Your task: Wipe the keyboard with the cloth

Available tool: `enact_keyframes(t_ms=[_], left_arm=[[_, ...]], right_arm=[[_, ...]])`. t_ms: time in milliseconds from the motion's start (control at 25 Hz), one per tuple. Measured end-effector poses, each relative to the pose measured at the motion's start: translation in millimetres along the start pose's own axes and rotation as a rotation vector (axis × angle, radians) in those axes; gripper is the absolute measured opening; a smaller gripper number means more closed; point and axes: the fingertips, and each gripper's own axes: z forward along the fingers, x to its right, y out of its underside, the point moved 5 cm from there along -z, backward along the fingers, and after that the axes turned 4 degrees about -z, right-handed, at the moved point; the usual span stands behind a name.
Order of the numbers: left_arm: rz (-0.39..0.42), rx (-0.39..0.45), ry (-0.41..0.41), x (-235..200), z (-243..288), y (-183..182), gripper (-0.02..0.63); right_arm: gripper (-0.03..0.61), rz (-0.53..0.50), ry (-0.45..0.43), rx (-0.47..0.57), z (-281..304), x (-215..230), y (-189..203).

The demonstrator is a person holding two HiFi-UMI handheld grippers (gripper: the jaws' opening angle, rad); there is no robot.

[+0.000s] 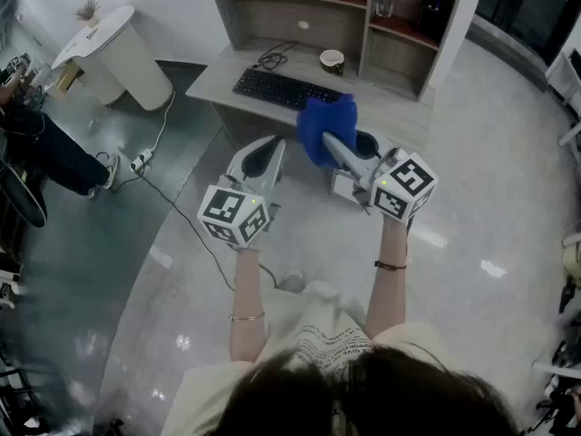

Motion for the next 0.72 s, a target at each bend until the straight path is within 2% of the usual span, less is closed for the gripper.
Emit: enact_keyframes(t_ms=[280,720], left_arm=[[-0.002,-0.008,0.014,0.9,-0.3,3.4,-0.009],[-0.028,-0.02,0.002,2.8,-4.7,10.8,-0.009]], right_arm=[[0.052,-0.001,-0.019,-0.009,3.8,-5.2,1.5],[0.052,0.042,0.009,-0.01,-1.7,-0.7,8.3]])
